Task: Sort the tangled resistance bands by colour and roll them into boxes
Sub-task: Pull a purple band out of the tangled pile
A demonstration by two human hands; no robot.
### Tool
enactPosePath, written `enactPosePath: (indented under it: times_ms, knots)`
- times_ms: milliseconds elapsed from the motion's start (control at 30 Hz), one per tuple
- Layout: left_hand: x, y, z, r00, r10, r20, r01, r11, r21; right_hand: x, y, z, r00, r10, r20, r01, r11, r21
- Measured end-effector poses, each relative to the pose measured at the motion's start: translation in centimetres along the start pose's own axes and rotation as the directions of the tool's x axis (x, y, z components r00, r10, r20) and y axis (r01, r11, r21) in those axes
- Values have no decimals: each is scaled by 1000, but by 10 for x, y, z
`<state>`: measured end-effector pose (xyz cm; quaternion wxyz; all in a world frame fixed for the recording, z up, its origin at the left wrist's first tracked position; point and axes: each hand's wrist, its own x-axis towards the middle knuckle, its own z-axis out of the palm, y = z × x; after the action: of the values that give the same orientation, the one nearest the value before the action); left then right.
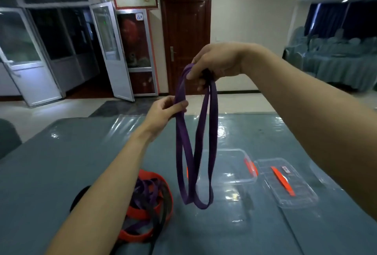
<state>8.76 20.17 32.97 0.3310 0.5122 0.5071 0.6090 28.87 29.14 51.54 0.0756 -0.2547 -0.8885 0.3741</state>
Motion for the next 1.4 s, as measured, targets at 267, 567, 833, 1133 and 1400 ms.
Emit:
enactPosePath:
  times_ms: [267, 567, 833, 1133, 1400]
  knots:
    - [-17, -67, 102, 829, -239, 506, 179, 970, 165, -50, 42, -5, 920, 144, -365, 47, 884, 466]
    - [-9, -91, 187, 887, -308, 344, 350, 934, -68, -140, 228, -42, 641, 447, -624, 139, 732, 667]
    - [11, -156, 336, 838, -544, -23, 452, 719, -527, -249, 456, 153, 738, 648, -191, -271, 543, 795]
    - [33, -235, 449, 797, -591, -129, 422, 696, -581, -269, 533, 198, 716, 570, -402, -285, 766, 577]
    - [-56, -356, 434, 744, -656, -126, 507, 431, 746, -241, 601, 252, 743, 572, -346, -593, 803, 55]
